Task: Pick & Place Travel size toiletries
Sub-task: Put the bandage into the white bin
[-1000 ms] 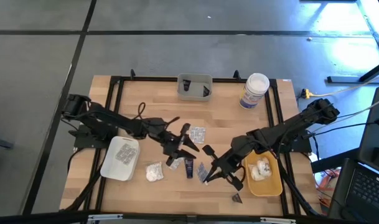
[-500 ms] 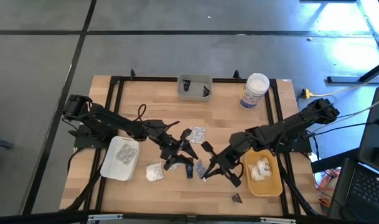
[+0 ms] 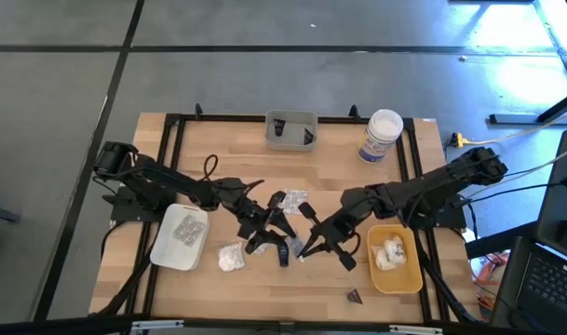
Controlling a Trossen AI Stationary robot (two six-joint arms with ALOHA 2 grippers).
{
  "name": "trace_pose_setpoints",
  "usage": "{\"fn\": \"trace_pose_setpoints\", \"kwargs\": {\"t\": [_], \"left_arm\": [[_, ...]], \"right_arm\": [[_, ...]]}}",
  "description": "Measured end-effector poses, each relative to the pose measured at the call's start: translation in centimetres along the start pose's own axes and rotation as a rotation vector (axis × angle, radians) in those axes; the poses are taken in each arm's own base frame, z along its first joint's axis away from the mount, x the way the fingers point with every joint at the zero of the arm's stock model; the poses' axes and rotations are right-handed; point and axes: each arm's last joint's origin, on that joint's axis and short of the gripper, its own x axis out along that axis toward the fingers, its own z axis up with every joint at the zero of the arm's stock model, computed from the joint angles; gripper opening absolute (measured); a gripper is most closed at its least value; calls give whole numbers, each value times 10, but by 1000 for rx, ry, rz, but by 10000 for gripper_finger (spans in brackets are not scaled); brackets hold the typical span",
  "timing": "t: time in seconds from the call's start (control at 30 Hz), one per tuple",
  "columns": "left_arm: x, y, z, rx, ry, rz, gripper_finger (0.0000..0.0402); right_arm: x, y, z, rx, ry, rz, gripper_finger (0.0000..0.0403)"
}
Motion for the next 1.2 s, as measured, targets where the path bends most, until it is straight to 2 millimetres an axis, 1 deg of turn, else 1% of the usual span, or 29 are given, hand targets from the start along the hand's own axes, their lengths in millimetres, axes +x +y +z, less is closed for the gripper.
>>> {"fn": "trace_pose_setpoints", "kwargs": {"t": [0.17,0.27,0.47,0.7,0.8,0.9,1.0,1.2], "left_arm": [[1,-3,2,0,-8,-9,141],[2,-4,3,-1,-11,-14,128],[2,-4,3,-1,-9,-10,73],[2,-3,2,-1,30,38,7],[2,-3,2,-8,32,40,5],[2,-3,2,-26,33,40,4],[2,-3,1,-44,39,34,4],[1,-5,0,-87,73,12,3]], "right_arm": [[-1,-3,-1,10,-1,15,0],[-1,-3,0,10,-2,18,0],[-1,-3,0,10,-3,20,0],[-1,-3,-1,11,-1,20,0],[-1,-3,-1,12,-1,20,0],[-1,-3,-1,54,5,21,1],[-2,-3,-2,106,9,39,18],[-14,2,3,168,55,51,92]]}}
